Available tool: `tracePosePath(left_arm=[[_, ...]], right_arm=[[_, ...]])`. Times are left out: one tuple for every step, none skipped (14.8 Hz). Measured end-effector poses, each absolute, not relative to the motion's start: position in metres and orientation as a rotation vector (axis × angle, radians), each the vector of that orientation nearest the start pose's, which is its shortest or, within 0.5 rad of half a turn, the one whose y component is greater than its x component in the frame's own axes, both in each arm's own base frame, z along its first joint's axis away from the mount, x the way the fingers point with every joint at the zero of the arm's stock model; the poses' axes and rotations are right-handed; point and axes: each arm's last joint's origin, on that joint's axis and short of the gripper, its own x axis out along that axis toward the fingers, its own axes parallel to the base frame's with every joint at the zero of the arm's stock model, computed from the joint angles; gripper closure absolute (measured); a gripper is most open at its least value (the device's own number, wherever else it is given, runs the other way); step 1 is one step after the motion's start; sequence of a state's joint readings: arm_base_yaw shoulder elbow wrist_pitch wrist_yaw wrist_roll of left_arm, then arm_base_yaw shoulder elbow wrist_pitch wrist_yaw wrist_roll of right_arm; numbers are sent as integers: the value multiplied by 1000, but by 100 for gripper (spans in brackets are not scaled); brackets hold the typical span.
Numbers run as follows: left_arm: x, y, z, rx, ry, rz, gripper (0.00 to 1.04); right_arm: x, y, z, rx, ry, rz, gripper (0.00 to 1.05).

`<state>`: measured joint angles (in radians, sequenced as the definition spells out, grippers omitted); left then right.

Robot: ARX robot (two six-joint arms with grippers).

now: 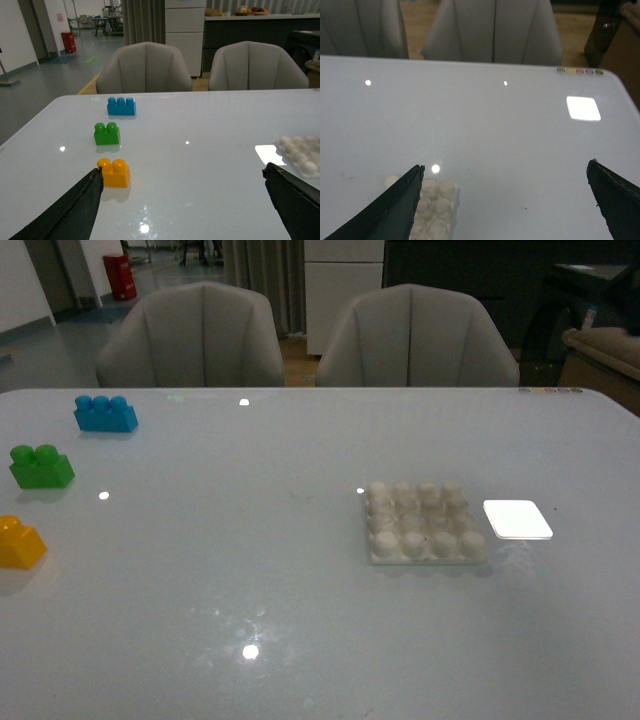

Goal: Insert yellow block into base center

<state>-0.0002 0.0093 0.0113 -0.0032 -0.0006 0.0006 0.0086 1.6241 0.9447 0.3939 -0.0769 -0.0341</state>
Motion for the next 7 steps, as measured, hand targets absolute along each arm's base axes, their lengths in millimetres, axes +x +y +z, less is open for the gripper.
tracePosePath(left_arm=[[98,0,166,1,1,0,7],[98,0,166,1,1,0,7],[98,0,166,1,1,0,7],[98,0,166,1,1,0,7],[98,0,166,1,1,0,7],[98,0,166,1,1,0,7],[98,0,166,1,1,0,7]], right_arm=[[387,12,217,-29,372,85,6],[413,18,198,-34,453,83,6],[429,26,178,-52,520,84,6],[439,36,155,-65,595,100,6],[444,46,133,-72,669,120,6],[447,55,113,-73,734,136,6],[448,64,98,-63,787,154,6]])
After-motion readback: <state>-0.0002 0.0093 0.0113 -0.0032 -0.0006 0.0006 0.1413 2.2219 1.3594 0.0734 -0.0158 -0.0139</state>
